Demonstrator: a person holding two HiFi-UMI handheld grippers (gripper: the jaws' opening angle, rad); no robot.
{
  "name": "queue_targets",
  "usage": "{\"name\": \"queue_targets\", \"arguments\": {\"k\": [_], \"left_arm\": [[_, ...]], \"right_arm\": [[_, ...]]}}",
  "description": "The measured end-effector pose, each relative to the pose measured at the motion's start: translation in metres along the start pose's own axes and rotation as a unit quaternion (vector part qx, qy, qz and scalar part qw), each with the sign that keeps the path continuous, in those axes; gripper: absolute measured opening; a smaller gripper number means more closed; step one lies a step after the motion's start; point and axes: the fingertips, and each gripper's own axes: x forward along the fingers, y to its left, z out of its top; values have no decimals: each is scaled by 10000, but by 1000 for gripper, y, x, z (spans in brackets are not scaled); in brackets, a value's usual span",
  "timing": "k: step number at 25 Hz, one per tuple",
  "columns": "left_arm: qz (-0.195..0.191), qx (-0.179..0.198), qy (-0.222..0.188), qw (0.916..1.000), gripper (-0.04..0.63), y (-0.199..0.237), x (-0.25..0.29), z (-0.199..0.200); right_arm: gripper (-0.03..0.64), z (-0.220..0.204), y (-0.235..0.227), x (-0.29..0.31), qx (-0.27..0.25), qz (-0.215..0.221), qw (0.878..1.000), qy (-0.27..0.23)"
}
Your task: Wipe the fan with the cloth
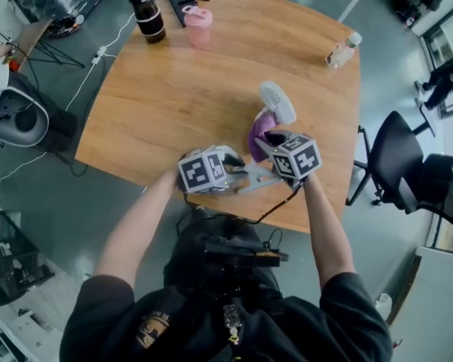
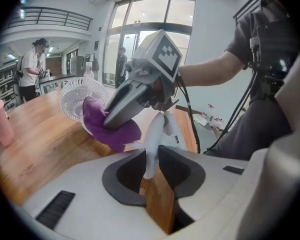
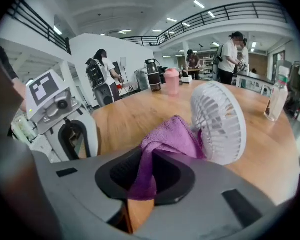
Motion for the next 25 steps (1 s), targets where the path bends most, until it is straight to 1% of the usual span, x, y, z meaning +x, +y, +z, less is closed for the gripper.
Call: {"name": "queue_targets", "arguments": {"k": [2,4,6,9,11,13,15,17,18,20,21,22,24,25], "left_arm": [[14,18,33,10000,89,-1,0,0],[31,-49,81,10000,87,0,1,-1],[4,-254,90,9996,89,1,0,0],[-81,-582,-36,9983,94,1,-8,10],[103,-721,-133,9973,95,10,-12,18],[435,-857,-214,9951,95,24,-15,26],[809,-1047,-303,9907,95,39,-15,35],[1301,-1269,-444,9823,95,59,-14,46],[1586,-1400,-538,9759,95,70,-13,53],[2117,-1784,-696,9584,95,93,-9,64],[2298,-2039,-720,9489,95,103,-4,66],[2417,-2298,-718,9400,95,110,3,66],[2555,-2718,-703,9251,164,121,16,64],[2607,-2860,-681,9196,192,125,21,62]], "right_arm": [[72,-8,10,-7,68,197,9998,39],[72,-12,15,-15,132,216,9997,-37],[72,-15,13,-23,277,114,9994,-181],[72,-22,10,-33,496,-14,9981,-361],[72,-24,8,-38,552,-105,9972,-484],[72,-24,5,-46,595,-196,9962,-605],[72,-27,3,-52,655,-231,9952,-695],[72,-31,3,-58,714,-227,9942,-771],[72,-33,2,-60,738,-233,9937,-813],[72,-36,-1,-68,783,-264,9924,-907],[72,-37,-3,-73,804,-281,9918,-949],[72,-39,-5,-78,816,-297,9913,-985],[72,-39,-11,-87,808,-325,9905,-1064],[72,-38,-14,-92,794,-343,9900,-1112]]}}
